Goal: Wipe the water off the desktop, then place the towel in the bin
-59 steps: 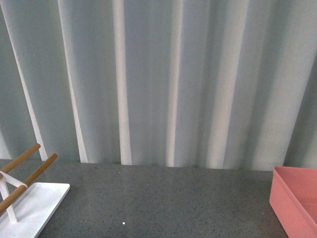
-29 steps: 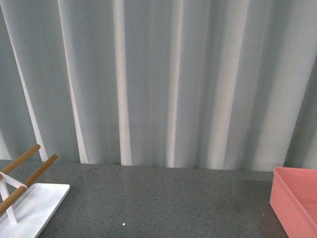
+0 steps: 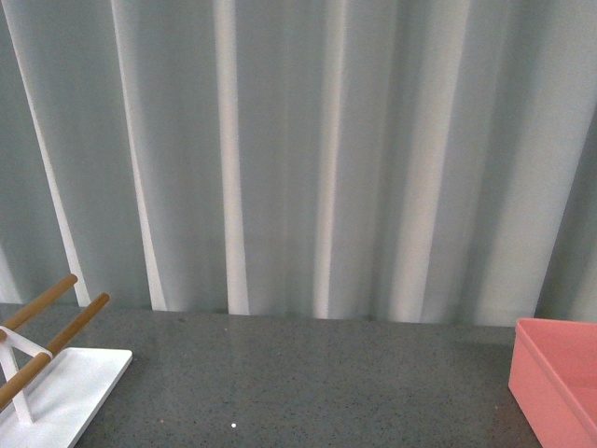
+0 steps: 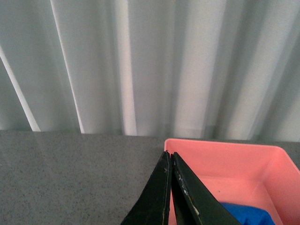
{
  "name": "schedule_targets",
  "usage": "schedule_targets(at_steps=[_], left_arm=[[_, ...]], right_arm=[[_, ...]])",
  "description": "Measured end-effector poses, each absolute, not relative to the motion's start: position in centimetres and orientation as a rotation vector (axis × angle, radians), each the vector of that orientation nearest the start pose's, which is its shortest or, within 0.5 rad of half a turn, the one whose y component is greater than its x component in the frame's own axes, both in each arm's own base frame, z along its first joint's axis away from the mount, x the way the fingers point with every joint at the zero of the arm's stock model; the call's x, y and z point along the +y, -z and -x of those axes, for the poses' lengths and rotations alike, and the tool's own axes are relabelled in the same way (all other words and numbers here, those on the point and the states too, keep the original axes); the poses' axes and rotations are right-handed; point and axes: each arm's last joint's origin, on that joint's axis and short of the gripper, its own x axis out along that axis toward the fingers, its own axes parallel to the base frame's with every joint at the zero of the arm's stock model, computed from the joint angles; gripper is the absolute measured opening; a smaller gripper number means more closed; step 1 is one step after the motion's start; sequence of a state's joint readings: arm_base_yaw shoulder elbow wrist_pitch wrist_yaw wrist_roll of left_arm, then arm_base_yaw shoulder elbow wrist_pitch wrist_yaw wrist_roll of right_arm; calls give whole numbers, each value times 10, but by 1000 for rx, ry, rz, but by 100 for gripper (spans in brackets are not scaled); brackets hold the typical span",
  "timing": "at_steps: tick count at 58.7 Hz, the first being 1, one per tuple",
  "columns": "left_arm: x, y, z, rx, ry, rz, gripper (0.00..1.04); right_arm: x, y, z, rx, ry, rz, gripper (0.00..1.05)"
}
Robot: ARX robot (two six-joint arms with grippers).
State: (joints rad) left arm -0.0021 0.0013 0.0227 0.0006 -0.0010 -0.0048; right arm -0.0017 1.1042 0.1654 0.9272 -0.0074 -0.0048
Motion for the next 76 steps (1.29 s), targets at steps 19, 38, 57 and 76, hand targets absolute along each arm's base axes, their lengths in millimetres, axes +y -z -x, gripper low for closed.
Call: schedule_targets(at_steps=[19, 38, 57, 76], left_arm=[[0, -171, -96, -22, 2, 5, 98], [0, -171, -96, -22, 2, 5, 98], [0, -171, -96, -22, 2, 5, 98], [0, -171, -96, -22, 2, 5, 98]], right_arm=[[0, -161, -160, 22, -4, 4, 3], [0, -170, -141, -9, -4, 4, 3], [0, -174, -127, -22, -3, 4, 3], [0, -175, -116, -26, 0, 4, 3]])
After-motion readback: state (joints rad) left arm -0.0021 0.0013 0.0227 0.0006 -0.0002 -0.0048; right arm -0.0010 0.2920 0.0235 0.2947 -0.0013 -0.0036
